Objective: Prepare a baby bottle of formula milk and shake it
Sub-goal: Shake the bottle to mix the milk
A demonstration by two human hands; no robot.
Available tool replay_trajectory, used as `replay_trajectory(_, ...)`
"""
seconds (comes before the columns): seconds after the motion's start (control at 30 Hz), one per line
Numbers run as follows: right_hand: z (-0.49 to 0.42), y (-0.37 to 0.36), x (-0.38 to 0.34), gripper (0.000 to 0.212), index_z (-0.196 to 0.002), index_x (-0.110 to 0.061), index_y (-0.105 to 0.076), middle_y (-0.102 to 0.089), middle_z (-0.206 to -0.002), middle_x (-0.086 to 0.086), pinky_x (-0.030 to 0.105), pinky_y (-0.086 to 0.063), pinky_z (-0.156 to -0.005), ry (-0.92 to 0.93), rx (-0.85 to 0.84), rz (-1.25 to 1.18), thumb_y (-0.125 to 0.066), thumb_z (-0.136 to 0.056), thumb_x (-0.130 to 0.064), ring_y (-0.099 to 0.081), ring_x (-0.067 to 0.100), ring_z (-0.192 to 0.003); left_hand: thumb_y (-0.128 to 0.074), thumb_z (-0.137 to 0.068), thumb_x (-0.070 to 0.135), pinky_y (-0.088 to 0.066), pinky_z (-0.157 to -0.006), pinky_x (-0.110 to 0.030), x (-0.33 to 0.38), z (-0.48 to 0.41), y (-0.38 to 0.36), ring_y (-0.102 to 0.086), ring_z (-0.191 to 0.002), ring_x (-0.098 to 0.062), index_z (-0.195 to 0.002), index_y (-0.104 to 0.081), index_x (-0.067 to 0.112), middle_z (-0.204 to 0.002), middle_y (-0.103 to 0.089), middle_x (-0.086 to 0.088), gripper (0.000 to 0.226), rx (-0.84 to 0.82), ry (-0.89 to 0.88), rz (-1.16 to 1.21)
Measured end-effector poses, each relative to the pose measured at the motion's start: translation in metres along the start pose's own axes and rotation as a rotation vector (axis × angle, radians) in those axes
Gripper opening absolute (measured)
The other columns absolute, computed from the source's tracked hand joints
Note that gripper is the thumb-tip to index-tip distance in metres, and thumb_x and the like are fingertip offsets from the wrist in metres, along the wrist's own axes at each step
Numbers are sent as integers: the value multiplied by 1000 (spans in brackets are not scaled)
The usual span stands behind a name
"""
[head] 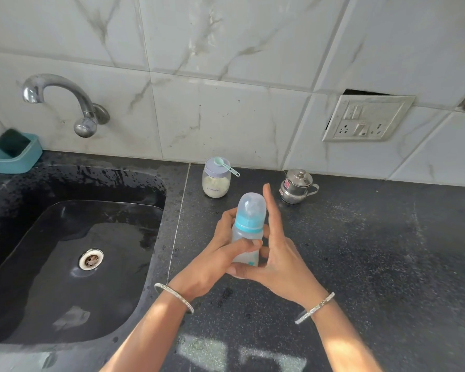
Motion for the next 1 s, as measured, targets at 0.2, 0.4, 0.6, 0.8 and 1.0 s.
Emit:
replay_trajectory(0.2, -2, -7, 4, 138, -156, -64, 6, -71, -128, -18, 24, -62, -73, -24, 29, 68, -96, -66, -40, -76, 4, -83, -66, -68, 48, -43, -112, -51, 4, 4, 3, -43, -133, -14, -130, -43, 39, -134, -37, 6, 67, 35, 50, -57)
replay_trajectory(0.4, -1, -9, 14, 127, -153, -61, -15, -63, -129, -28, 48, -65, -81, -83, 166, 0, -99, -59, -47, -77, 12, -92, -40, -88, 66, -47, -105, -47, -19, 0, 17, -55, -129, -13, -134, -49, 34, -138, -57, 6, 57, 44, 38, -9)
replay_trajectory(0.6, 3, 21, 20, 124, -151, -61, -18, -55, -136, -35, 47, -67, -79, -156, 322, -67, -97, -57, -45, -76, 10, -99, -49, -103, 38, -46, -93, -43, -80, -15, 35, -60, -108, -24, -109, -64, 18, -114, -64, 1, 26, 594, -79, -770)
replay_trajectory(0.8, -11, 64, 18, 123, -146, -65, -27, -55, -141, -4, 62, -64, -61, -184, 396, -344, -101, -57, -25, -74, 25, -109, -49, -100, 41, -25, -120, -49, -140, -31, 41, -37, -144, -29, -133, -52, 17, -150, -46, -6, 41, 539, 76, -1168)
replay_trajectory(1.0, -11, 23, 19, 124, -147, -64, -27, -64, -129, -20, 62, -64, -63, -181, 350, -466, -99, -58, -16, -76, 17, -103, -36, -101, 52, -12, -124, -48, -155, -37, 45, -23, -152, -25, -145, -43, 22, -161, -34, -2, 53, 505, 121, -1294)
Point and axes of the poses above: each hand's wrist, its own z-axis away from the middle knuckle, its own y-axis out of the back of the hand, x = y × z, the point moved 1 cm from there along -z, towards the middle knuckle
